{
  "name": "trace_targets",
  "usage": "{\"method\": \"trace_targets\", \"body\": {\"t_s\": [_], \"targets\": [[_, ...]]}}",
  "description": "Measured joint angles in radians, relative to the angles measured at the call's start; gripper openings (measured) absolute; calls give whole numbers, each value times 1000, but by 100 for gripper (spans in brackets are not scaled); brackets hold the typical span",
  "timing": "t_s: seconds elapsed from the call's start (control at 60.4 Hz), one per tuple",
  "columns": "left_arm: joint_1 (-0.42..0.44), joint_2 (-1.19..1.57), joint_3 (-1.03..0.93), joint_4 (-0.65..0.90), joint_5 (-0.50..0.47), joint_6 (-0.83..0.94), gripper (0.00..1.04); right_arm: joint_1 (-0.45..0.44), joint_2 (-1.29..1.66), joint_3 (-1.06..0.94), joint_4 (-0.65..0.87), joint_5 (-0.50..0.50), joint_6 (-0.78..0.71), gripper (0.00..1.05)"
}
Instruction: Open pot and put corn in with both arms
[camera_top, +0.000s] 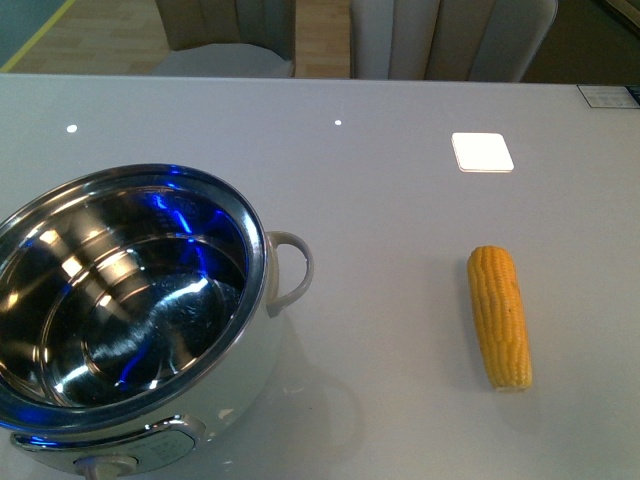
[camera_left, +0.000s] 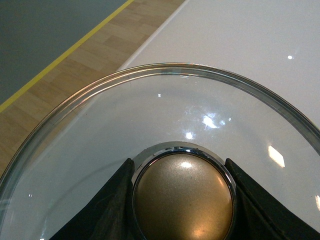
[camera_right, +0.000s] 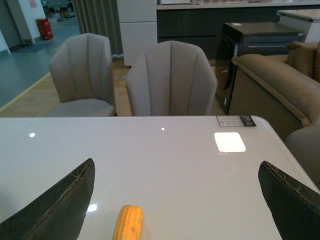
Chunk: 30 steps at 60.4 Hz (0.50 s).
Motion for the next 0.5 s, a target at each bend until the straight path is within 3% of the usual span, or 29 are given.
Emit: {"method": "trace_targets", "body": {"t_s": [0.497], "targets": [[-59,160,120,13,7,-1,45,0,0,0,0,0,0,96]]}}
